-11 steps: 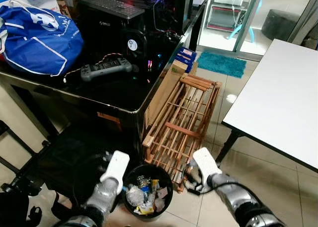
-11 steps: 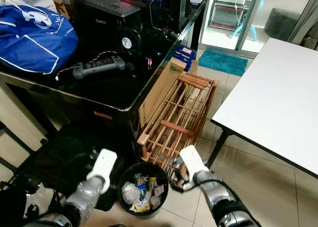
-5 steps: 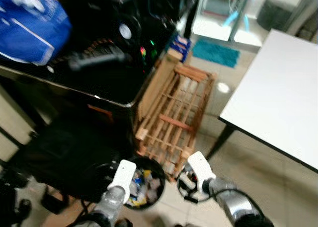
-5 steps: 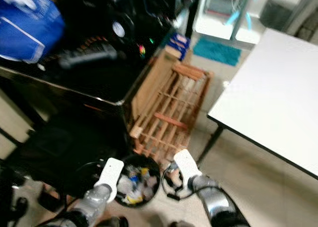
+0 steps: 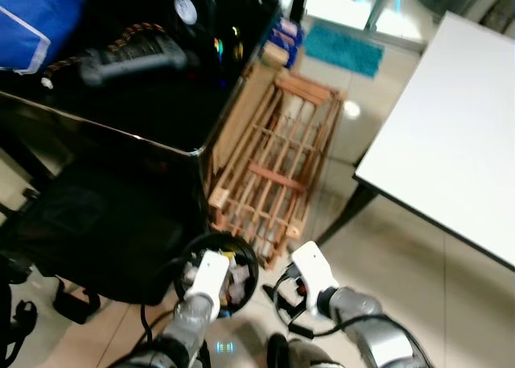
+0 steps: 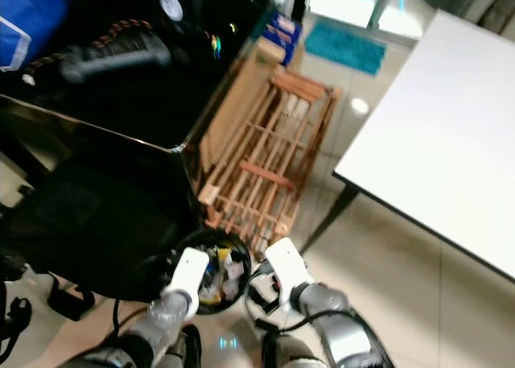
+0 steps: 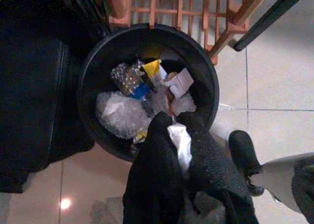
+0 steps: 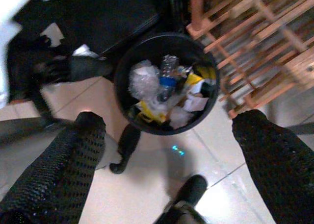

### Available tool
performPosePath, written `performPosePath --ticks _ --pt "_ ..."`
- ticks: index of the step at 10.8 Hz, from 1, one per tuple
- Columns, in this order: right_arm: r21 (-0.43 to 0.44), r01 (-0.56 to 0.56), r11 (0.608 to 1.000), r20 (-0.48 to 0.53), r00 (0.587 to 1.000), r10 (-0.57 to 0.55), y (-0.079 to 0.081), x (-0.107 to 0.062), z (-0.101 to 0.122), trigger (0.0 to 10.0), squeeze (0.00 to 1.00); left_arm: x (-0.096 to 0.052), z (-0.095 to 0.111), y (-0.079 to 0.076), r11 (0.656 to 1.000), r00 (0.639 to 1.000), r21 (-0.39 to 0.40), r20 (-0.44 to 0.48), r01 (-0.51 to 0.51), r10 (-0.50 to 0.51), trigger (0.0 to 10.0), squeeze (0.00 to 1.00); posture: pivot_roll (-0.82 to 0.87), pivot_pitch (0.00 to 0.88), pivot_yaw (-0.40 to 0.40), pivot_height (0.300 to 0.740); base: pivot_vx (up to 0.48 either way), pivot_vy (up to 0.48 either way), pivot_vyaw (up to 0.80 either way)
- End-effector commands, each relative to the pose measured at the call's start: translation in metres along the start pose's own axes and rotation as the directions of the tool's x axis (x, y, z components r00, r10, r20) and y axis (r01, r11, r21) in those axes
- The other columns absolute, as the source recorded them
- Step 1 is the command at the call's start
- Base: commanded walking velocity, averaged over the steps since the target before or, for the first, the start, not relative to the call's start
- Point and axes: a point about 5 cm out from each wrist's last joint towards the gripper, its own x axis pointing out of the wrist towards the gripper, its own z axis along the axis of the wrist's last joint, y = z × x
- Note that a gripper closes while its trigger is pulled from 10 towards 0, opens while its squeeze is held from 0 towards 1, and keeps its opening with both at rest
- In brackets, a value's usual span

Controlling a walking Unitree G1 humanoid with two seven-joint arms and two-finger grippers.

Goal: Picking trash to rubbish bin

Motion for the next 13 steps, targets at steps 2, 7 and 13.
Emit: performPosePath --ticks 2,7,13 --pt "-0.006 -0.019 1.000 -0.017 1.000 0.019 0.005 -0.006 -0.001 10.0 0.00 -0.001 -0.002 0.001 1.000 1.000 0.021 0.000 -0.020 0.020 10.0 0.00 -0.12 0.298 -0.092 0.740 0.000 0.000 0.00" --pt "0.001 0.008 1.000 -0.075 0.997 -0.008 0.008 -0.018 -0.006 10.0 0.00 0.001 0.004 0.004 0.999 0.999 0.021 0.019 -0.042 0.041 10.0 0.00 -0.12 0.324 -0.107 0.740 0.000 0.000 0.00" --pt "0.013 0.013 1.000 -0.079 0.997 -0.012 0.010 -0.021 -0.002 10.0 0.00 0.003 0.015 0.015 0.994 0.994 0.044 0.050 -0.104 0.102 10.0 1.00 -0.12 0.331 -0.106 0.740 0.000 0.000 0.00"
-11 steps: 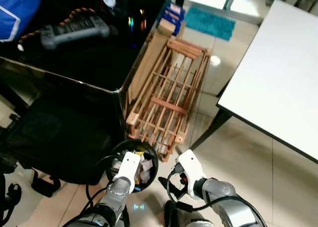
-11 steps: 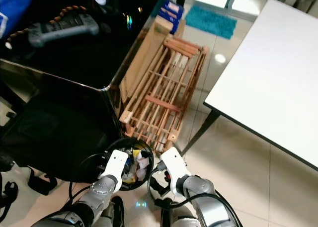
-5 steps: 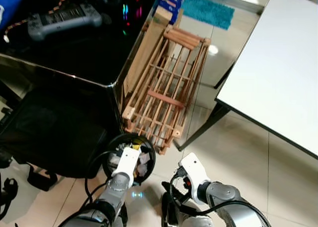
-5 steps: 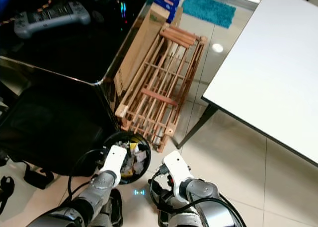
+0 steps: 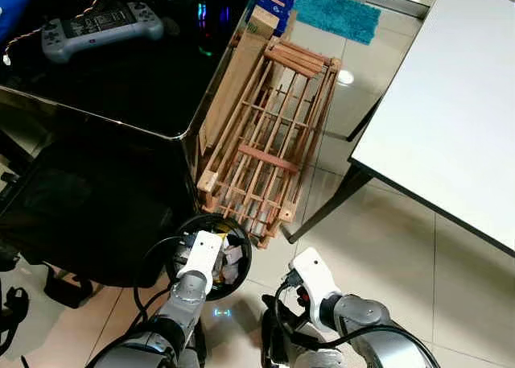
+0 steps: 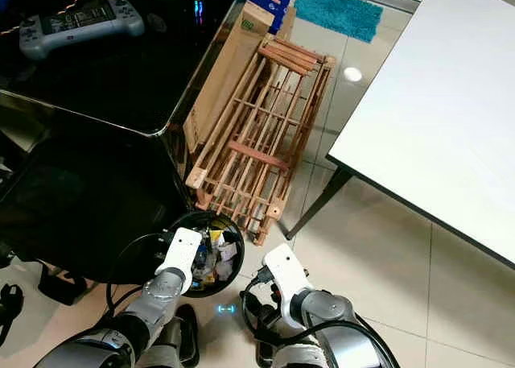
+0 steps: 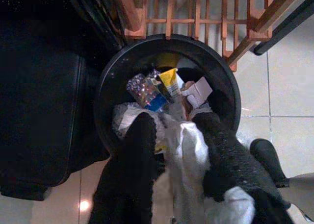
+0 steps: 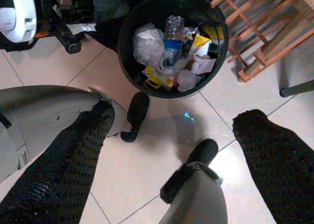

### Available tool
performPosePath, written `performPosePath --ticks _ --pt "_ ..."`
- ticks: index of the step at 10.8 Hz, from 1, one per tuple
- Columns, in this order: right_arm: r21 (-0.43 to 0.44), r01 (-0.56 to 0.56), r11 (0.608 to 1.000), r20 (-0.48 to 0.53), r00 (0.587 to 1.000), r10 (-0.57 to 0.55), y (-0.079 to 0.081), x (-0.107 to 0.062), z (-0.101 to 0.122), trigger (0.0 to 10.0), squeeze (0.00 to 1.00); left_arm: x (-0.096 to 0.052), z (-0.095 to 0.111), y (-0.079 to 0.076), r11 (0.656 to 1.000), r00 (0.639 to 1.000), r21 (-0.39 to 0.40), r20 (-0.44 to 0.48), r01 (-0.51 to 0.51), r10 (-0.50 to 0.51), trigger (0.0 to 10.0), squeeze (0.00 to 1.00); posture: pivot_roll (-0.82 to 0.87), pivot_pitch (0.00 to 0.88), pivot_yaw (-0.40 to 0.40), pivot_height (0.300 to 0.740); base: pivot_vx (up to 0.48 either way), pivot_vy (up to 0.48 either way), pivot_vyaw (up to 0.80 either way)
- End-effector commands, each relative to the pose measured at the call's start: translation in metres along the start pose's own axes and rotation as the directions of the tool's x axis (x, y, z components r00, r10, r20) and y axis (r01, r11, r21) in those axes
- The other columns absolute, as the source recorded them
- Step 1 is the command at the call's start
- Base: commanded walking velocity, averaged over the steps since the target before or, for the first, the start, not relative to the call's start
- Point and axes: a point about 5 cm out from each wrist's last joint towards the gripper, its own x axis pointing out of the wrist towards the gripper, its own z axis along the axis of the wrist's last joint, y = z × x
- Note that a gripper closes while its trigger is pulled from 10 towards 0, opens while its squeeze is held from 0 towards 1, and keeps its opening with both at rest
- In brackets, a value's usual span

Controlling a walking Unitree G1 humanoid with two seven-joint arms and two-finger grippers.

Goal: Picking trash to rubbish bin

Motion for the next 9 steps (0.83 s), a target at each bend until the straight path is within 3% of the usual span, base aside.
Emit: performPosePath --ticks 1,9 --pt "0.010 0.006 1.000 -0.021 1.000 -0.006 0.0015 -0.0030 -0.0058 10.0 0.00 -0.0030 -0.0101 -0.0057 1.000 1.000 0.007 -0.030 0.009 -0.009 10.0 1.00 -0.11 0.332 -0.104 0.740 0.000 0.000 0.00" --pt "0.015 0.011 1.000 -0.022 1.000 -0.011 0.0013 -0.0019 -0.0056 10.0 0.00 -0.0028 -0.0080 -0.0075 1.000 1.000 0.022 -0.016 0.017 -0.016 10.0 1.00 -0.11 0.330 -0.102 0.740 0.000 0.000 0.00"
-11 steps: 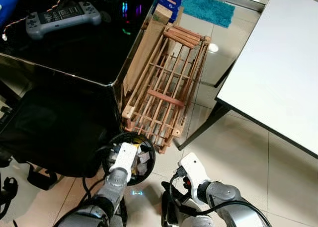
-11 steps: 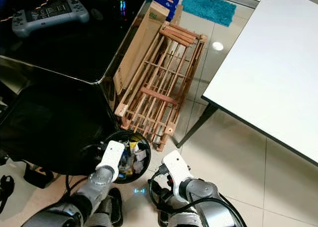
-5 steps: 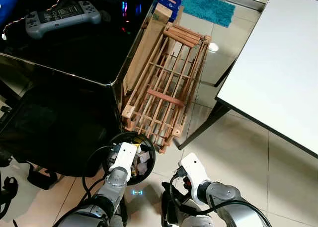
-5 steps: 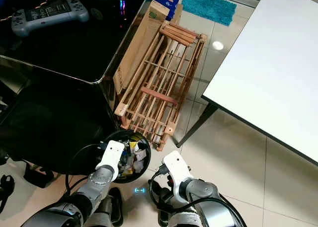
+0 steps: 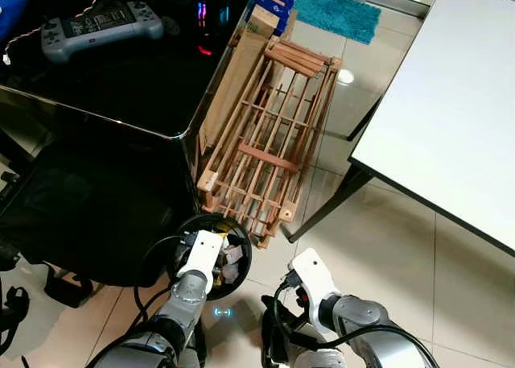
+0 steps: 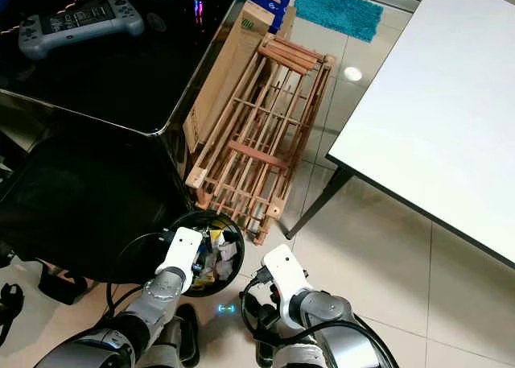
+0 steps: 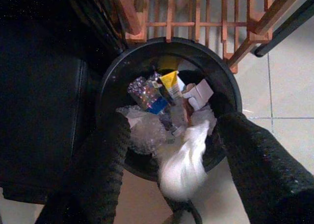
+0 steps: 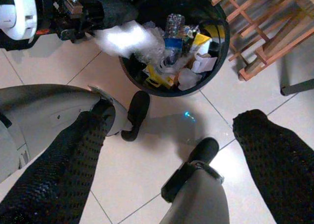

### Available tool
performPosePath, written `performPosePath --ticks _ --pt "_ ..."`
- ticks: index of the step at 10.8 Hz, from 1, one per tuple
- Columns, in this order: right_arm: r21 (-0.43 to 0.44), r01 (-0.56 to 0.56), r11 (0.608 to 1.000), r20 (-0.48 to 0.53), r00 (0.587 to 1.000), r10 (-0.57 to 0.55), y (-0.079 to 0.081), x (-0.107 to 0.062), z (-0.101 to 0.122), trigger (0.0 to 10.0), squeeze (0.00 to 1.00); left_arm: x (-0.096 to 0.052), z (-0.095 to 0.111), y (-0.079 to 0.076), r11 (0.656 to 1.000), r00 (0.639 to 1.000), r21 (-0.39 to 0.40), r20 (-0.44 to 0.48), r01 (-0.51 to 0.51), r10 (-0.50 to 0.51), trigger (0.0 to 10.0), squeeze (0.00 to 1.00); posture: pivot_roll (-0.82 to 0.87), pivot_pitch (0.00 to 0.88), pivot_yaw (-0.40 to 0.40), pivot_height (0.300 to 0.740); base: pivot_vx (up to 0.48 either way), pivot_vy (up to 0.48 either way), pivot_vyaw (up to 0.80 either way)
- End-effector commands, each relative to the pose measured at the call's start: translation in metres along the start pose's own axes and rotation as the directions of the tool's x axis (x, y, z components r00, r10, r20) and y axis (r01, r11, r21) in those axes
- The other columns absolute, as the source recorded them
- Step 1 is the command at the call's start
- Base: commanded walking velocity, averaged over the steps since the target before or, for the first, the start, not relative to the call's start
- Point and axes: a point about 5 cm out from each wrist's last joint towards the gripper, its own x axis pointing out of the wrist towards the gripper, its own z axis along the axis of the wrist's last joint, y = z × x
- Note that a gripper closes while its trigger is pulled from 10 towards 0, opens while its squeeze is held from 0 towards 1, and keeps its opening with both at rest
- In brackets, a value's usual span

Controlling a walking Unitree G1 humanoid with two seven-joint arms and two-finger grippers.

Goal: Picking trash to rubbish bin

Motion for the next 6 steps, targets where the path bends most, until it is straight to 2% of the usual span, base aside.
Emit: performPosePath --ticks 1,2,4,6 --pt "0.015 0.010 1.000 -0.018 1.000 -0.010 0.0000 -0.0024 -0.0053 10.0 0.00 -0.0030 -0.0101 -0.0063 1.000 0.999 0.023 -0.036 0.000 0.000 10.0 1.00 -0.11 0.329 -0.101 0.740 0.000 0.000 0.00" --pt "0.015 0.011 1.000 -0.019 1.000 -0.011 0.0001 -0.0024 -0.0054 10.0 0.00 -0.0032 -0.0108 -0.0064 1.000 0.999 0.029 -0.038 -0.001 0.002 10.0 0.00 -0.11 0.330 -0.102 0.740 0.000 0.000 0.00" --pt "0.016 0.013 1.000 -0.019 1.000 -0.013 -0.0001 -0.0021 -0.0054 10.0 0.00 -0.0033 -0.0109 -0.0055 1.000 0.999 0.025 -0.037 -0.015 0.016 10.0 0.00 -0.12 0.329 -0.101 0.740 0.000 0.000 0.00" --pt "0.009 0.041 0.999 -0.010 0.999 -0.041 -0.0044 0.0003 -0.0037 10.0 0.00 -0.0019 -0.0041 -0.0027 0.999 0.999 -0.016 -0.004 -0.040 0.040 10.0 0.00 -0.11 0.316 -0.092 0.740 0.000 0.000 0.00"
